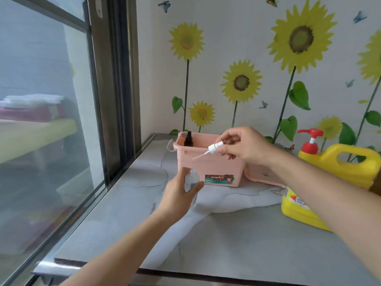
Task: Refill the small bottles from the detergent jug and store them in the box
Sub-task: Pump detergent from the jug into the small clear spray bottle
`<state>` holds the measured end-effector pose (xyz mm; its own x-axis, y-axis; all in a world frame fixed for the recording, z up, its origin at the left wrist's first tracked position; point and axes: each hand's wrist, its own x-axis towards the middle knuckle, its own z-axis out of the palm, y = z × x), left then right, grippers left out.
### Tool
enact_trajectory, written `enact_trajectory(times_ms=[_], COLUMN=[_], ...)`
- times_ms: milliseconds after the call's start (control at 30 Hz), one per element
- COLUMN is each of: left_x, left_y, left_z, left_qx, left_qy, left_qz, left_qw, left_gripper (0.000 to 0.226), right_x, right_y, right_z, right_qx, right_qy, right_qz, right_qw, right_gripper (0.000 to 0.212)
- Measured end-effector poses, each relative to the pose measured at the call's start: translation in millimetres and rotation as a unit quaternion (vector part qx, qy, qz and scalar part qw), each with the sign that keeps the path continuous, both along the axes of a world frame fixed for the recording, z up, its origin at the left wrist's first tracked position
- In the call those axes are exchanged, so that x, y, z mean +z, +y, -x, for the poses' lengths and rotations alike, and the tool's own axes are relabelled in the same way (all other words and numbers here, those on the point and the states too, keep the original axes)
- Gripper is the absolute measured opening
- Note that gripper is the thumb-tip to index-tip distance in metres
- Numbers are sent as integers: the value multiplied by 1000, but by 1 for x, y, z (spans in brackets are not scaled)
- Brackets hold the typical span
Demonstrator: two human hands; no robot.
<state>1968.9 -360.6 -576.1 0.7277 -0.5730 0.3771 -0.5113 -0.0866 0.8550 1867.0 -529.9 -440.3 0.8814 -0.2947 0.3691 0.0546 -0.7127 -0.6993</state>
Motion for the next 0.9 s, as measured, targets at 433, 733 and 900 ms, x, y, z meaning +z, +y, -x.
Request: enact_trajectory(times_ms=[433,733,900], left_x=[-20,-25,-27], left_y=[-32,-31,-30], left_z=[12,12,11], left_qx=[-50,-67,-74], left_qy=[25,47,51], left_qz=[42,69,67], left_qw=[998,994,994], left_gripper=[28,23,24], right_x=[17,-1,-10], right_y=[-13,5,11], right_z=[8,-23,-31], right_qx=[-12,16,9], right_qy=[91,162,193], right_qz=[85,182,234], right_qw=[992,970,953], right_gripper=[7,10,5])
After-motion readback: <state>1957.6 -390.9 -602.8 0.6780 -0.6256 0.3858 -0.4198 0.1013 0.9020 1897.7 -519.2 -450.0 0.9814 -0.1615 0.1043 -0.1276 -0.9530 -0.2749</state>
